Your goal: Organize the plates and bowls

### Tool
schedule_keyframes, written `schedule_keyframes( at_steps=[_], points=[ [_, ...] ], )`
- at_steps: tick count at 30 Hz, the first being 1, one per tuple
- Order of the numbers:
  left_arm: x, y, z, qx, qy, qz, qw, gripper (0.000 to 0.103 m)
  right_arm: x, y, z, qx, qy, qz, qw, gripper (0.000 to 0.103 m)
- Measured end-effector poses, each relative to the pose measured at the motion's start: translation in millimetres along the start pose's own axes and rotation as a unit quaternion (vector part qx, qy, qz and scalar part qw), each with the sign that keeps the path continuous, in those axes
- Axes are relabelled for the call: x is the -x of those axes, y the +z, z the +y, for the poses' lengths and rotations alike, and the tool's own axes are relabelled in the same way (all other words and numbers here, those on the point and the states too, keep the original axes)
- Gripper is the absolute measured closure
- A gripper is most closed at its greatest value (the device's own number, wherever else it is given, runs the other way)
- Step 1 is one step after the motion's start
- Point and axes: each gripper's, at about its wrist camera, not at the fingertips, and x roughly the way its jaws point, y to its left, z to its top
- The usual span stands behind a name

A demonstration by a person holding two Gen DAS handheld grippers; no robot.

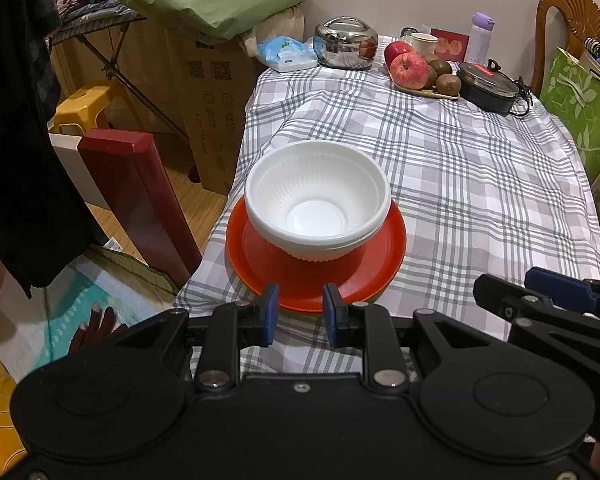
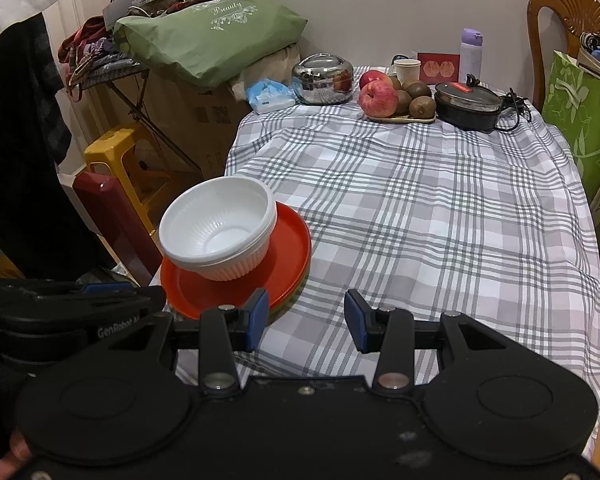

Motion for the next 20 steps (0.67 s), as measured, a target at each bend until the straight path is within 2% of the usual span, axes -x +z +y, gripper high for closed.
schedule_keyframes(
  at_steps=[20],
  points=[
    [0.3, 0.7, -3.3, -0.014, 0.006, -0.003, 0.9999, 0.071, 0.0, 0.6, -0.5, 0.001, 0.001, 0.001, 1.000, 0.058]
  ],
)
